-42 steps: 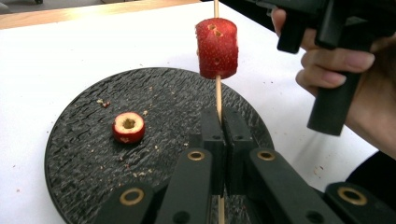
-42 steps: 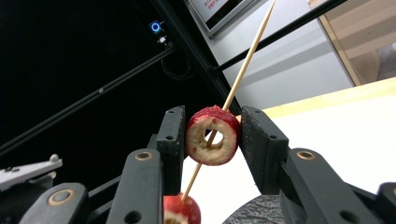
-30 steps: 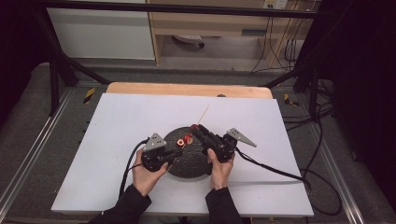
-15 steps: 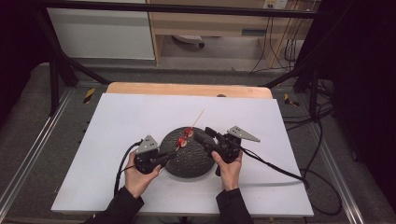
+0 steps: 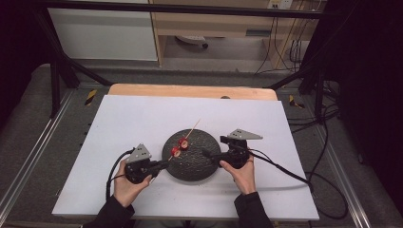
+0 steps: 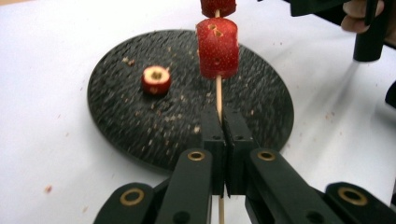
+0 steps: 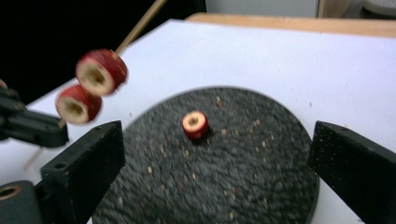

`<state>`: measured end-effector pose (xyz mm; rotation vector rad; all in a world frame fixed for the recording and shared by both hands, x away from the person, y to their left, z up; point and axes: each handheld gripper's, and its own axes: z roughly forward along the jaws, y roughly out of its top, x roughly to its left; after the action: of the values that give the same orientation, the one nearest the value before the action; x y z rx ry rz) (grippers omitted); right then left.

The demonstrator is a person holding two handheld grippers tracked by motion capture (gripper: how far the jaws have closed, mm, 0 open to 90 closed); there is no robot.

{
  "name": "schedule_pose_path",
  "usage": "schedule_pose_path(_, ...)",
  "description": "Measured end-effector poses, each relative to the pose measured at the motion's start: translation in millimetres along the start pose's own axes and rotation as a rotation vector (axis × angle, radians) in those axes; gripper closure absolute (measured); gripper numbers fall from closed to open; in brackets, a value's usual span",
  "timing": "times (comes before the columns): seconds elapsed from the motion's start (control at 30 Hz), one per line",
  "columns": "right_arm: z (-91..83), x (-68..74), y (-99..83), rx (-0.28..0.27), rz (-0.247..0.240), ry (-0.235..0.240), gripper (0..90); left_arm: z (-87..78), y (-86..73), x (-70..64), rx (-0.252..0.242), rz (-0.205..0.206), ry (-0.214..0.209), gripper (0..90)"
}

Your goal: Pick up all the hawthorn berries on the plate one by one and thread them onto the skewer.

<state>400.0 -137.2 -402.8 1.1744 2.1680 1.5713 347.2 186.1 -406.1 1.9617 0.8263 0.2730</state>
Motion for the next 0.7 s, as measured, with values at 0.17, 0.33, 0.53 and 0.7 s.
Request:
schedule_pose_path(0.17,0.9,-0.1,-4.4,0.099,-0.048,-0.012,2.4,-11.6,-11.6,6.9,0.011,-0.002,0.009,88.6)
schedule_pose_path(0.33,3.3,0.6,-8.3,0.162,-0.071,-0.022,2.5,-21.9,-22.3,14.4,0.022,-0.008,0.023,88.6)
schedule_pose_path(0.53,5.5,0.3,-6.8,0.195,-0.07,-0.016,2.8,-29.8,-33.2,19.8,0.033,-0.009,0.034,88.5)
schedule_pose_path(0.7,10.8,1.6,-4.4,0.225,-0.081,-0.018,2.5,-34.4,-43.7,24.3,0.04,-0.024,0.03,88.5)
